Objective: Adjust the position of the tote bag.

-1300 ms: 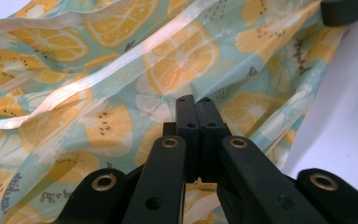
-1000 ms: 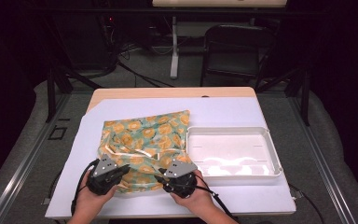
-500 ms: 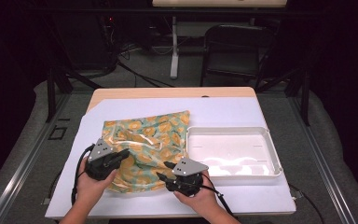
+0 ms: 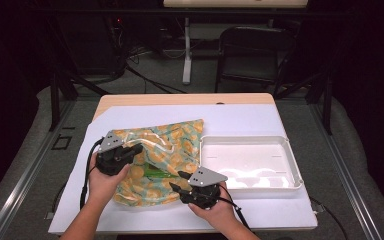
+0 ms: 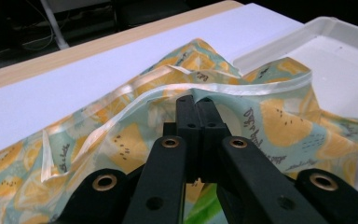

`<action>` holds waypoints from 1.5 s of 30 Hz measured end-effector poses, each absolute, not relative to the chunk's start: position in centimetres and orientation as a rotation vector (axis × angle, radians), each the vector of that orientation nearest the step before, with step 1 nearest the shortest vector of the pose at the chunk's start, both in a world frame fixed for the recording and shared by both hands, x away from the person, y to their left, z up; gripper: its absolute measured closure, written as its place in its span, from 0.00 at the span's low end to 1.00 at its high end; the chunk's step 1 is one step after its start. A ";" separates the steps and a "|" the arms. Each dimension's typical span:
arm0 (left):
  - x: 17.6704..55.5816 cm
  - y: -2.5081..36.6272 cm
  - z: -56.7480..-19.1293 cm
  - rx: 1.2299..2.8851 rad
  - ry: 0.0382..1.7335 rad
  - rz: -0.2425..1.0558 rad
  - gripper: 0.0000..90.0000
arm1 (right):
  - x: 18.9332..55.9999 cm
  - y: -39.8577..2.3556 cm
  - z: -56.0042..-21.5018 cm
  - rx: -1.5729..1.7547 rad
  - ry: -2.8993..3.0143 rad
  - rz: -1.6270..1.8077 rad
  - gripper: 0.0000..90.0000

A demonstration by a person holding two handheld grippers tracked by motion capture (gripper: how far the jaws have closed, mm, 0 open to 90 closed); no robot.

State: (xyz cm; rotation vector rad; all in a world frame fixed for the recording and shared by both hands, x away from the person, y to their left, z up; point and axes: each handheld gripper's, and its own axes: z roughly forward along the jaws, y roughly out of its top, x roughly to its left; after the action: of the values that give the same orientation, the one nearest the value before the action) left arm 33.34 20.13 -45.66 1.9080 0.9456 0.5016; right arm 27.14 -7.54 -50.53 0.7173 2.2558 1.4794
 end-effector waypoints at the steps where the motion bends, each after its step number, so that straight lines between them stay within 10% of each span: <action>1: 33.9 20.0 -45.4 1.895 0.953 0.502 1.00 | 27.2 -7.6 -50.6 0.720 2.254 1.481 0.61; 45: 38.8 20.2 -45.2 1.822 1.029 0.543 1.00 | 29.2 -6.9 -47.5 0.783 2.276 1.275 0.59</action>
State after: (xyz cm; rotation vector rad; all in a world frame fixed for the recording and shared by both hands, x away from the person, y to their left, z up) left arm 38.84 20.16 -45.20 1.8218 1.0288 0.5430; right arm 29.24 -6.92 -47.49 0.7828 2.2759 1.2752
